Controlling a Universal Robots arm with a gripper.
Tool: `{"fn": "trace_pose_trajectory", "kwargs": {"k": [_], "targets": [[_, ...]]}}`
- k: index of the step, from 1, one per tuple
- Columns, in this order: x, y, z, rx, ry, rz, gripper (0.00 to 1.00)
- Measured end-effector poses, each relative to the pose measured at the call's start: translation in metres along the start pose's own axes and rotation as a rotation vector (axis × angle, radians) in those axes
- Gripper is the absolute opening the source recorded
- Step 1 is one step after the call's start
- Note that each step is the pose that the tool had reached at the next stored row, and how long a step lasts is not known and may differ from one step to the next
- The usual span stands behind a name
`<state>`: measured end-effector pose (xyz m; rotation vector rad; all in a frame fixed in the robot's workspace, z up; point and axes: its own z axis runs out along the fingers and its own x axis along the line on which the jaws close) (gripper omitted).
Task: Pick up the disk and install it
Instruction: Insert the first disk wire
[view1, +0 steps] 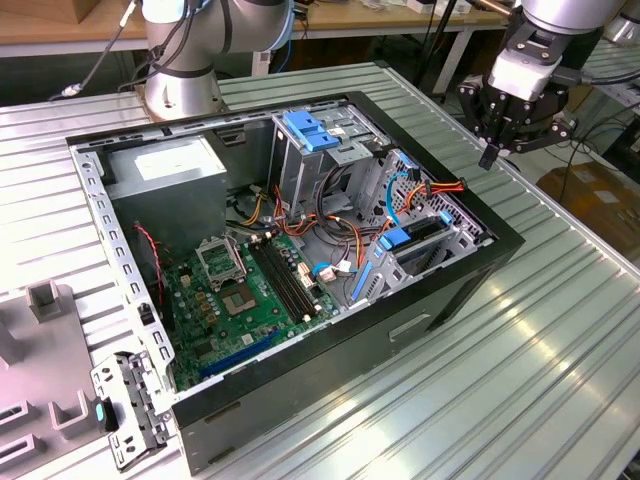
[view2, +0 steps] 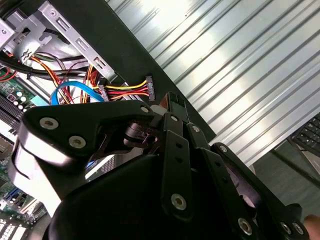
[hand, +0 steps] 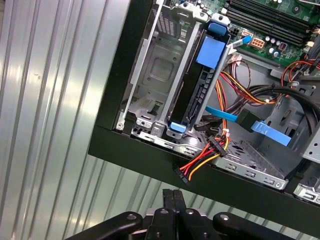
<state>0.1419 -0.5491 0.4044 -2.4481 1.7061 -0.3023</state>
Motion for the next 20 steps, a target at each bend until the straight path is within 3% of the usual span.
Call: {"fn": "trace_pose_trajectory", "kwargs": {"k": [9, 10, 14, 15, 16, 18, 20], "targets": [[0.0, 0.0, 0.0, 0.0002, -0.0005, -0.002, 0.11], [0.0001, 0.0001, 0.0001, 0.0034, -0.0092, -0.038, 0.11], [0.0, 0.0001, 0.0001, 0.0105, -0.0289, -0.122, 0.11], [0.0, 0.0001, 0.0003, 0.0141, -0.0391, -0.164, 0.11], [-0.0001, 0.0003, 0.0011, 0.0197, -0.0545, -0.231, 0.11], [-0.0002, 0.0006, 0.0024, 0.0252, -0.0698, -0.296, 0.11], [-0.0003, 0.0009, 0.0038, 0.0325, -0.0899, -0.382, 0.11]]}}
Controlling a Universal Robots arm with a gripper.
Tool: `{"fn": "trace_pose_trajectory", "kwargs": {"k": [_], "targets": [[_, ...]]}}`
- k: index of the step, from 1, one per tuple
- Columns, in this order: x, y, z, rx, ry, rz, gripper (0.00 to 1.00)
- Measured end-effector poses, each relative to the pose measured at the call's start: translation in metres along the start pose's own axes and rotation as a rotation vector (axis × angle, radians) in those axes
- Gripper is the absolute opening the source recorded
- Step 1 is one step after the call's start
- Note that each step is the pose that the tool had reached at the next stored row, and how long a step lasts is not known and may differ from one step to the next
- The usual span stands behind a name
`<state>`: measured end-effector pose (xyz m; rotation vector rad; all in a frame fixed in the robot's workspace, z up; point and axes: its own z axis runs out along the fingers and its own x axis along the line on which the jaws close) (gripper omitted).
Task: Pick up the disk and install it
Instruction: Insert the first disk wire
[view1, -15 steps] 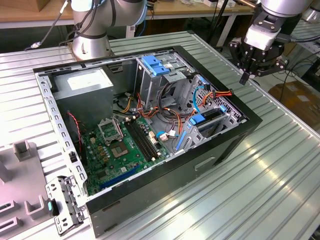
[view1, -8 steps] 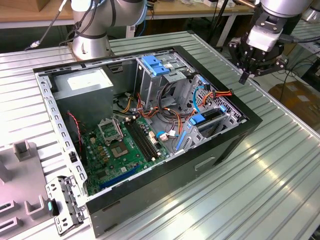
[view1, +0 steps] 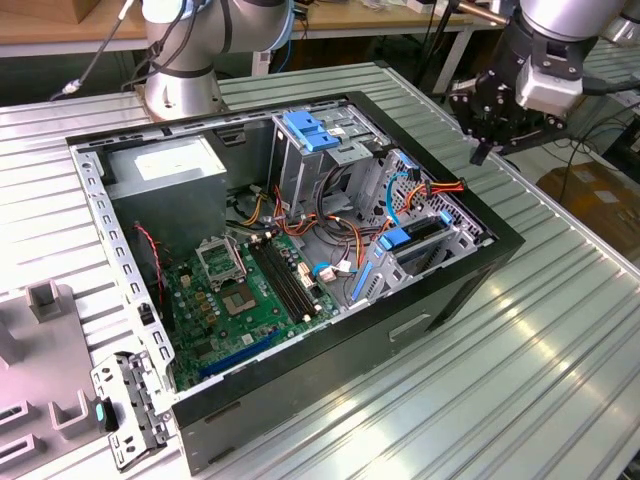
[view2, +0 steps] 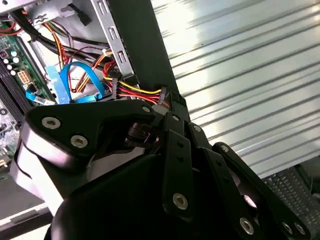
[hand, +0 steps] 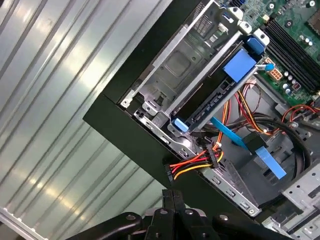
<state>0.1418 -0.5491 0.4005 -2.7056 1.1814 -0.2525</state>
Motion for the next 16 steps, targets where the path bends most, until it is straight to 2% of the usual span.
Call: {"fn": "trace_pose_trajectory", "kwargs": {"k": [3, 7, 9, 10, 11, 12, 13, 14, 16], "targets": [[0.0008, 0.0009, 0.0006, 0.004, -0.0111, -0.047, 0.11], [0.0038, 0.0042, 0.0013, 0.0077, -0.015, -0.071, 0.11], [0.0039, 0.0048, 0.0017, 0.0102, -0.0204, -0.095, 0.11], [0.0038, 0.0048, 0.0018, 0.0026, -0.0159, -0.116, 0.11], [0.0036, 0.0046, 0.002, -0.0293, 0.0112, -0.146, 0.11], [0.0035, 0.0048, 0.0029, -0.0266, 0.005, -0.174, 0.11], [0.0033, 0.0051, 0.0043, -0.0218, -0.0044, -0.218, 0.11], [0.0027, 0.006, 0.007, -0.0181, -0.0114, -0.25, 0.11], [-0.0003, 0.0052, 0.0121, -0.0175, -0.0126, -0.257, 0.11]]}}
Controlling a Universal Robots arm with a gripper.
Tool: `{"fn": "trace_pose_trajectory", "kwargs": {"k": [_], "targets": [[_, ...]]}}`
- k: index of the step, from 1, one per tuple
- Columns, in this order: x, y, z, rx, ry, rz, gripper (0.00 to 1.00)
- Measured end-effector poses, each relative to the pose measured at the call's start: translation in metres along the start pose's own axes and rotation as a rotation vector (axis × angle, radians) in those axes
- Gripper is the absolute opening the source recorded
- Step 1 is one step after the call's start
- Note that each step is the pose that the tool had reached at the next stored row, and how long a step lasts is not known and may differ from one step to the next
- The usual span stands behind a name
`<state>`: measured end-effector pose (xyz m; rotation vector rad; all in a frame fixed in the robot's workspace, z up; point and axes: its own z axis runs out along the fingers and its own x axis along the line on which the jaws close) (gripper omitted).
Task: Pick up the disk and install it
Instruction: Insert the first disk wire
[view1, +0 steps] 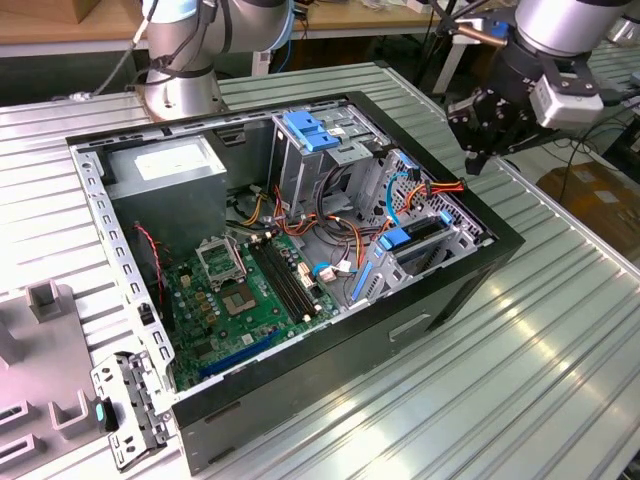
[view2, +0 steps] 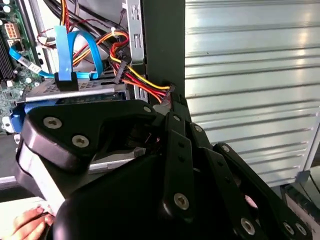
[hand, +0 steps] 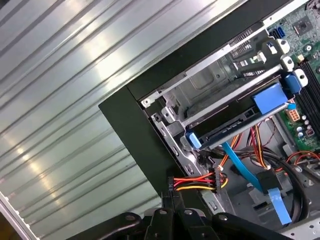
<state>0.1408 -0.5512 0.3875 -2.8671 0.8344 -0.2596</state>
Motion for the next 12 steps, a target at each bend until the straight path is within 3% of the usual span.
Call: {"fn": "trace_pose_trajectory", "kwargs": {"k": [1, 4, 5, 6, 7, 8, 9, 10, 12], "targets": [[-0.0006, 0.0, 0.002, -0.0006, 0.0011, 0.007, 0.11], [-0.0016, 0.0, 0.0059, -0.0098, 0.0124, 0.056, 0.3], [-0.0019, 0.0005, 0.0085, -0.0312, 0.0295, 0.08, 0.3], [-0.0022, 0.0007, 0.0092, -0.036, 0.0331, 0.084, 0.3], [-0.0028, 0.0009, 0.0099, -0.0395, 0.0345, 0.085, 0.3], [-0.0034, 0.0004, 0.0107, -0.0511, 0.0329, 0.086, 0.3], [-0.0052, -0.0021, 0.0119, -0.0762, 0.0274, 0.084, 0.3], [-0.0055, -0.0036, 0.0142, -0.0811, 0.0228, 0.085, 0.3], [-0.0042, -0.0062, 0.0171, -0.0819, 0.0232, 0.09, 0.3]]}}
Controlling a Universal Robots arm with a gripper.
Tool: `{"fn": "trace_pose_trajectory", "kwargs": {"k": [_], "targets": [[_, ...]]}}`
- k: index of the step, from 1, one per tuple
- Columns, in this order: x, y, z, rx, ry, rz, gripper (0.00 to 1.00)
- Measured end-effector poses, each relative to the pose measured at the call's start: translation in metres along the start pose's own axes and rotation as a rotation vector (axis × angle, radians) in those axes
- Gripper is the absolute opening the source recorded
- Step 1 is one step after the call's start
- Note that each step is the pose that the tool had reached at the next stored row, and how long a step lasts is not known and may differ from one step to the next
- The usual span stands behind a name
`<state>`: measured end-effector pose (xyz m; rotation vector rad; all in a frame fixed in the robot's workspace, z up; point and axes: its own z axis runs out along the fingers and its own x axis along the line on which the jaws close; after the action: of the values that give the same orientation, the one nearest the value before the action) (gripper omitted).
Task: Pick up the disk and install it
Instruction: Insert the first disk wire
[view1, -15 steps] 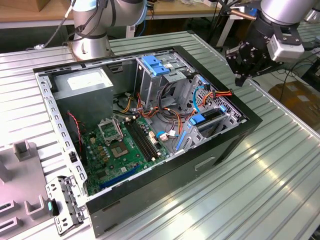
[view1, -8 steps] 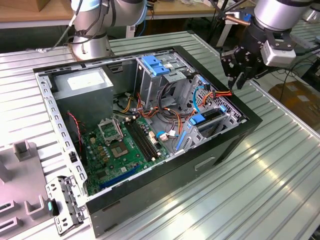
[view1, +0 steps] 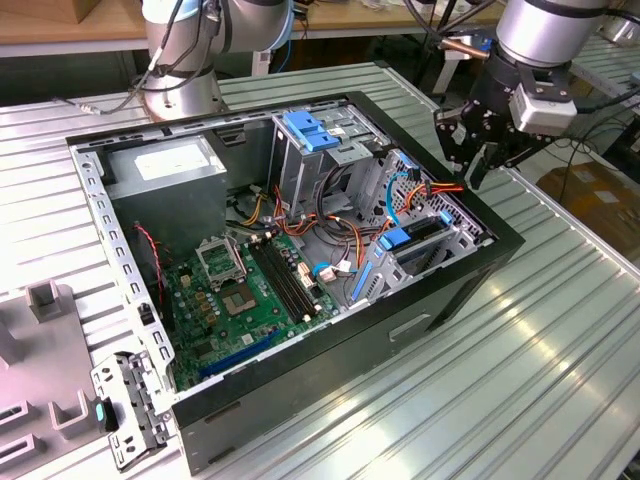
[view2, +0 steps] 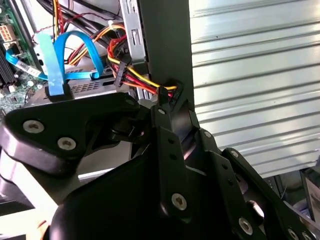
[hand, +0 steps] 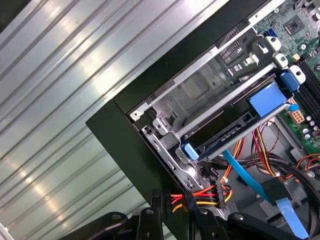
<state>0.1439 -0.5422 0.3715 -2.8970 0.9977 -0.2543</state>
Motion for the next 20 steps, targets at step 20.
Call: {"fn": "trace_pose_trajectory", "kwargs": {"k": [20], "targets": [[0.0028, -0.0057, 0.0016, -0.007, 0.0053, 0.004, 0.16]]}}
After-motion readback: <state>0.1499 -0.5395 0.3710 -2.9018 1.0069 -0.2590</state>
